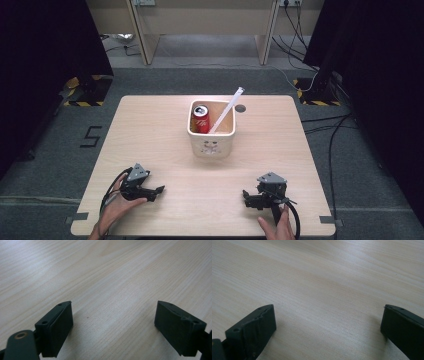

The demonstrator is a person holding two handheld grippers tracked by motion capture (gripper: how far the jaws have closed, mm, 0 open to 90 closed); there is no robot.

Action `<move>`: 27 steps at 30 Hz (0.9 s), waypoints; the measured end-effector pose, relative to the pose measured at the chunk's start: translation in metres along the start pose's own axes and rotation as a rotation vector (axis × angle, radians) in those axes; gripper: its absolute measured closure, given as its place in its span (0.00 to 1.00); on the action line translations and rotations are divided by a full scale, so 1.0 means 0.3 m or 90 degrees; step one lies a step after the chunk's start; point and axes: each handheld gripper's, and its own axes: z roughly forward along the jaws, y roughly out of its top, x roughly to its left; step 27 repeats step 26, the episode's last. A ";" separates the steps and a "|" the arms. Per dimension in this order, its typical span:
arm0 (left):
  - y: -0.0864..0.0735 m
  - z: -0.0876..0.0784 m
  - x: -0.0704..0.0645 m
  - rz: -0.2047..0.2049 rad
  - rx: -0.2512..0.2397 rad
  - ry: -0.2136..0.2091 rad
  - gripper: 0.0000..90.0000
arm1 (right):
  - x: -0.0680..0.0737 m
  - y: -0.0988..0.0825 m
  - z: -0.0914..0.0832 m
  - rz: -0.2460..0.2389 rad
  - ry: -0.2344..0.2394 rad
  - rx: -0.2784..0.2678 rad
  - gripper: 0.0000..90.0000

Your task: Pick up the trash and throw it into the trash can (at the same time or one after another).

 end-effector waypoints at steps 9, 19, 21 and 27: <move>-0.015 -0.016 -0.004 0.001 0.001 0.000 0.15 | -0.001 -0.001 -0.001 -0.004 0.001 0.001 0.00; -0.019 -0.020 -0.005 -0.001 0.000 0.003 0.15 | 0.000 -0.002 -0.002 -0.005 0.001 0.001 0.00; -0.019 -0.020 -0.005 -0.001 0.000 0.004 0.15 | 0.001 -0.003 -0.003 -0.005 0.001 0.001 0.00; -0.019 -0.021 -0.005 -0.001 0.001 0.004 0.15 | 0.001 -0.003 -0.003 -0.006 0.001 0.000 0.00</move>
